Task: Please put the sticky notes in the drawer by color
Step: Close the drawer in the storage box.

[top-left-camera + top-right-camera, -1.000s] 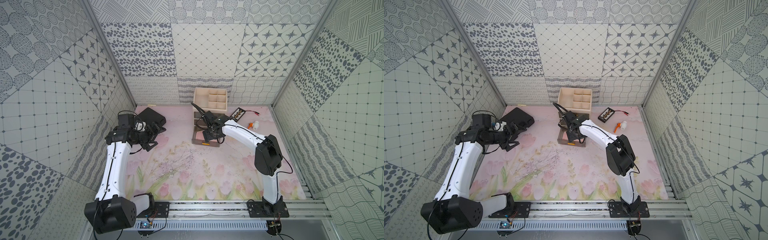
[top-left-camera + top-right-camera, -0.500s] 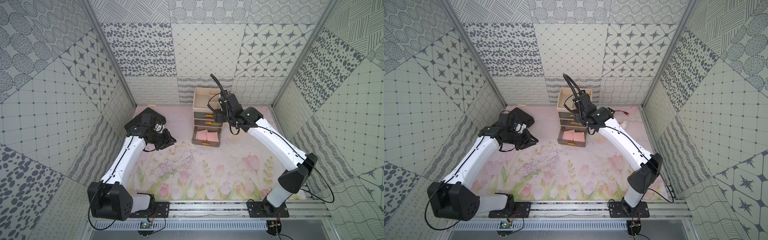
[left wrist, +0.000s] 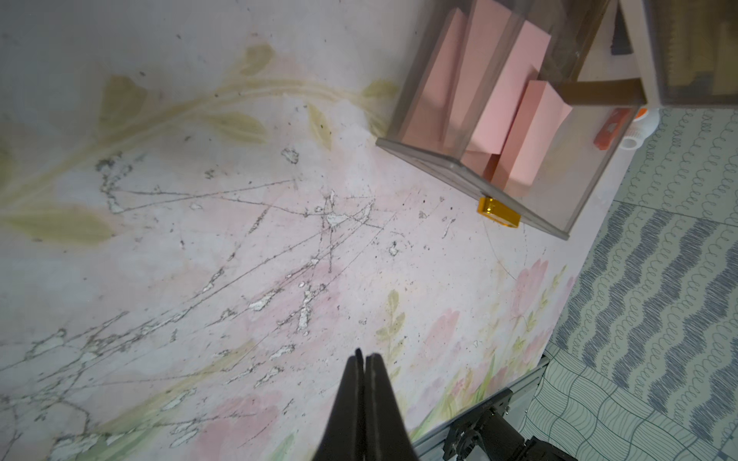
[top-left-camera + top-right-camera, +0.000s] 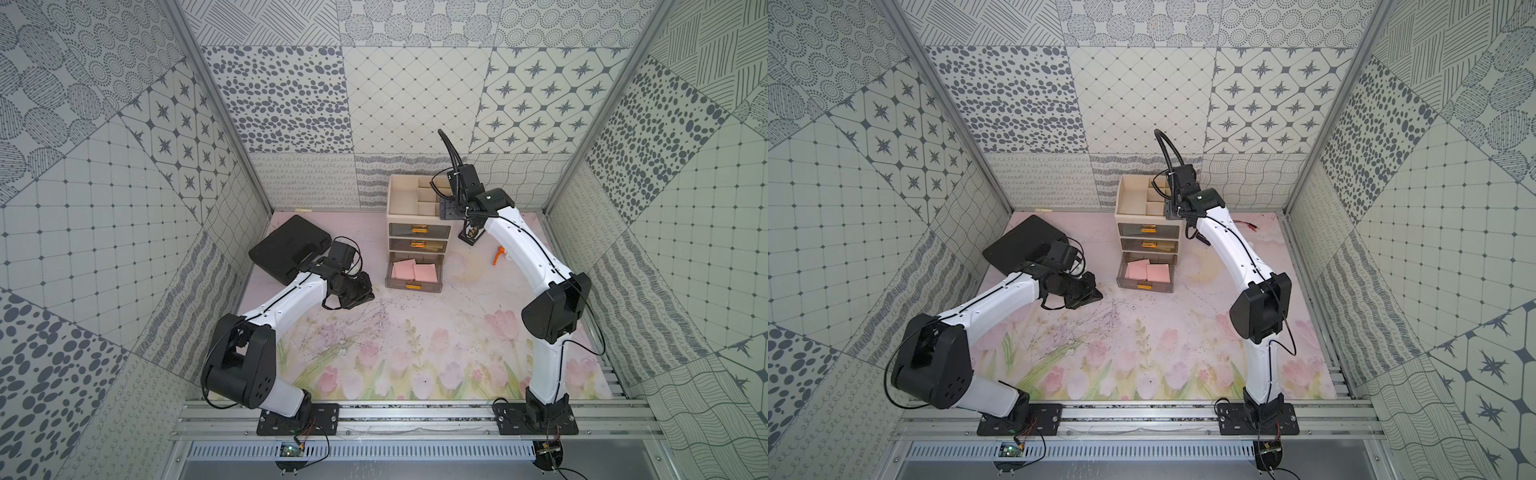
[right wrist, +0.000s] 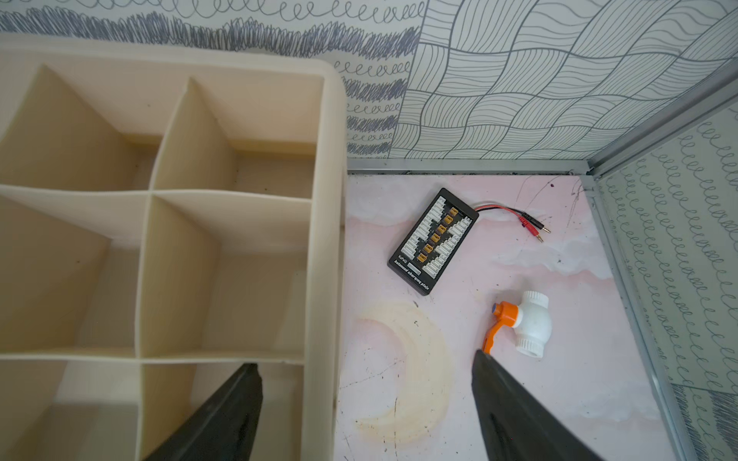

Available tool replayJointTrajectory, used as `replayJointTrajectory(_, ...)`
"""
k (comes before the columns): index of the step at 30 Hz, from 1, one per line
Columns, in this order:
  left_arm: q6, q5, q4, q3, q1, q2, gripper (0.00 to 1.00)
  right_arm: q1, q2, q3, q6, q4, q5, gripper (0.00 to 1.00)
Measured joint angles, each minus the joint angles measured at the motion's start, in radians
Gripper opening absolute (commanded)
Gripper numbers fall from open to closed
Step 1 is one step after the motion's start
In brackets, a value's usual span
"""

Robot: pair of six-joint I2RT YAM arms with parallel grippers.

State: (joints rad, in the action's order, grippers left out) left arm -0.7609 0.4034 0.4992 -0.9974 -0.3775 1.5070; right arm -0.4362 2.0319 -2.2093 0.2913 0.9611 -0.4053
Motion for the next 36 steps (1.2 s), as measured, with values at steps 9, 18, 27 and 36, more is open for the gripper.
replayJointTrajectory(9,-0.043,-0.077,-0.233,0.042,-0.095,0.108,0.00,0.026,0.042,-0.095,0.008,0.032,0.056,0.75)
replayJointTrajectory(18,-0.079,-0.122,-0.378,0.004,-0.144,0.195,0.00,0.026,0.045,-0.034,0.015,0.007,0.109,0.70)
replayJointTrajectory(27,-0.085,-0.146,-0.439,-0.005,-0.159,0.209,0.00,0.043,0.049,-0.035,0.016,-0.003,0.181,0.46)
replayJointTrajectory(36,-0.082,-0.159,-0.457,-0.015,-0.185,0.247,0.00,0.046,0.051,-0.046,0.011,0.002,0.218,0.23)
